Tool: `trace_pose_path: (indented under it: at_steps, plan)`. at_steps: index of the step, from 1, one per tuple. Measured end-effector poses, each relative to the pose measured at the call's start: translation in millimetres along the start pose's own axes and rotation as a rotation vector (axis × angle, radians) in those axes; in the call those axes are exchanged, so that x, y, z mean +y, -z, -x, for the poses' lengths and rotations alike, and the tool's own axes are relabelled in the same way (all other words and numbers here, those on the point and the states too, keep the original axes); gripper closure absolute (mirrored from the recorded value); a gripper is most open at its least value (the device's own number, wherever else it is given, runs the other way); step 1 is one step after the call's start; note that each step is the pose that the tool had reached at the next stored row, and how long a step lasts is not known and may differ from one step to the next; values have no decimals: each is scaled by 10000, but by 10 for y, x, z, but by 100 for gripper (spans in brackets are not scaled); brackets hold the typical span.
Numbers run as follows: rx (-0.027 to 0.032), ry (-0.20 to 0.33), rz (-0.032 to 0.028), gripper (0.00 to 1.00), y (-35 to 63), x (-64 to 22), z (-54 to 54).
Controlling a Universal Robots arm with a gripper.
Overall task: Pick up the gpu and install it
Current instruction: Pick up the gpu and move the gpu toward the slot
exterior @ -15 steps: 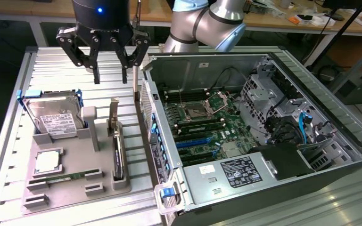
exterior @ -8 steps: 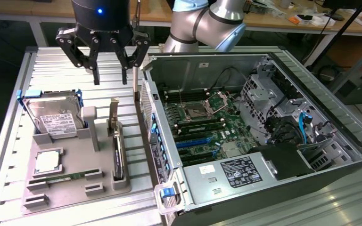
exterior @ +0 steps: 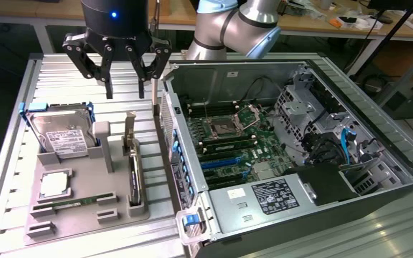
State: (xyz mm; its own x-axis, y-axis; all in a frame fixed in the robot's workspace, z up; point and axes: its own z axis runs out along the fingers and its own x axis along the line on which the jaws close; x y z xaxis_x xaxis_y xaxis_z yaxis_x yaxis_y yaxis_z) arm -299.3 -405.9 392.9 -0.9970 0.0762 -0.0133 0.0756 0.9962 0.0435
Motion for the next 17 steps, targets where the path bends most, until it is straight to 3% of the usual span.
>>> trace_pose_path:
  at_steps: [8, 17]
  plan:
    - [-1, 1, 1, 46, -3, -32, 3]
    - [-1, 0, 2, 46, -31, -145, 11]
